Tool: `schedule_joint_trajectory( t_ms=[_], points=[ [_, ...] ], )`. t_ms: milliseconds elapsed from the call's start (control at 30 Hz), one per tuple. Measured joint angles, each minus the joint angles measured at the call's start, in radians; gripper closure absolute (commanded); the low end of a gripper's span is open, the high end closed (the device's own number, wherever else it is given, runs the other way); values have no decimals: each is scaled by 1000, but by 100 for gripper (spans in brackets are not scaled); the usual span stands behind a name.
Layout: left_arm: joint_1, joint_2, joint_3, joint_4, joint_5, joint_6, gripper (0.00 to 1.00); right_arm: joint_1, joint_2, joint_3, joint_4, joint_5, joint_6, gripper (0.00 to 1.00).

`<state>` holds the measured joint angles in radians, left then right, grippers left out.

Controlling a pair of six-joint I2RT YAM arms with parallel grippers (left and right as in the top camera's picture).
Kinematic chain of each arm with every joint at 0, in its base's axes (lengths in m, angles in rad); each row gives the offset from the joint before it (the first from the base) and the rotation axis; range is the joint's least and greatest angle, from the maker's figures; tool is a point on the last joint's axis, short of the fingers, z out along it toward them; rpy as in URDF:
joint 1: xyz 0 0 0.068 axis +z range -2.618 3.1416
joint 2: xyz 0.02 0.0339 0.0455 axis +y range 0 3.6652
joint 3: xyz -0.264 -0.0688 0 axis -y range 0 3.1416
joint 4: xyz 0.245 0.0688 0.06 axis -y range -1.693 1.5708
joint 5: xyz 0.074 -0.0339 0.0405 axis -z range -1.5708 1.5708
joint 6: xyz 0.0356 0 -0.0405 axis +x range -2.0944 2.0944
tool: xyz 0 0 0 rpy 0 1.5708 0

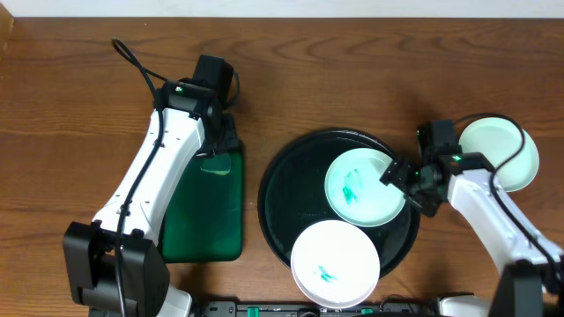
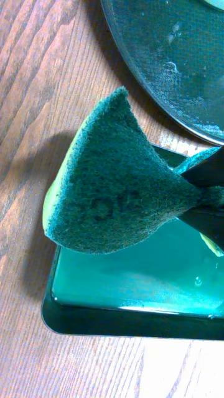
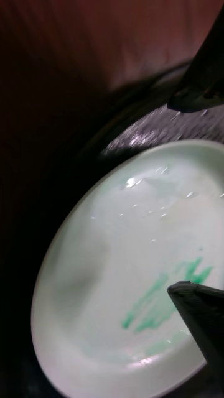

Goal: Clean dirty plates on tray and stack at the side
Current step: 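Grasp the right plate's rim and drag it left with the right gripper, then move the sponge with the left gripper onto the light green plate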

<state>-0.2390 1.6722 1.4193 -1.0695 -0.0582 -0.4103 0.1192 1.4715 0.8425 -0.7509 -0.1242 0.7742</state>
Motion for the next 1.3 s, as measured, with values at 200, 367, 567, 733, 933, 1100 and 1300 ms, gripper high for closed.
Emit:
schedule_joint_trajectory(
  t_ms=[200,367,567,733,933,1100,1300],
  points=[
    [0,0,0,0,0,0,93,10,137,0,70,-37,4,16],
    [0,0,0,0,0,0,93,16,160,11,82,-32,7,15],
    [0,0,0,0,0,0,93,22,166,13,116,1,4,32],
    [0,0,0,0,0,0,93,24,180,15,196,24,-58,62],
    [0,0,0,0,0,0,93,24,191,14,214,27,-126,81],
    [0,0,0,-5,0,0,93,25,191,14,233,2,-167,95],
    [0,0,0,-11,0,0,93,62,191,11,275,-64,-228,98]
  ],
)
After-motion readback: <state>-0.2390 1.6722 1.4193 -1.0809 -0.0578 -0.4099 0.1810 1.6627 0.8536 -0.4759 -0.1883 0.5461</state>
